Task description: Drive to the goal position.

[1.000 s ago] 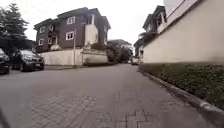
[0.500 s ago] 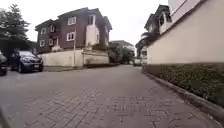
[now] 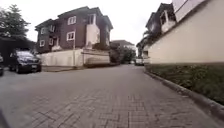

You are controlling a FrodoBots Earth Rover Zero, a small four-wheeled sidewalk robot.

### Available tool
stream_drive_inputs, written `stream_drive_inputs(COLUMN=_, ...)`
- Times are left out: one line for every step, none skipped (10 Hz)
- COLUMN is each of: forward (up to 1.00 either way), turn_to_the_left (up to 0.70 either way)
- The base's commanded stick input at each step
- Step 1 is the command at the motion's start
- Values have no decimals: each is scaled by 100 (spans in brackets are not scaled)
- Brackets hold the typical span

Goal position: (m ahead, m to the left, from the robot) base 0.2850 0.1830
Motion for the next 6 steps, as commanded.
stream_drive_inputs(forward=70, turn_to_the_left=0)
stream_drive_inputs(forward=70, turn_to_the_left=0)
stream_drive_inputs(forward=70, turn_to_the_left=0)
stream_drive_inputs(forward=70, turn_to_the_left=0)
stream_drive_inputs(forward=70, turn_to_the_left=0)
stream_drive_inputs(forward=70, turn_to_the_left=0)
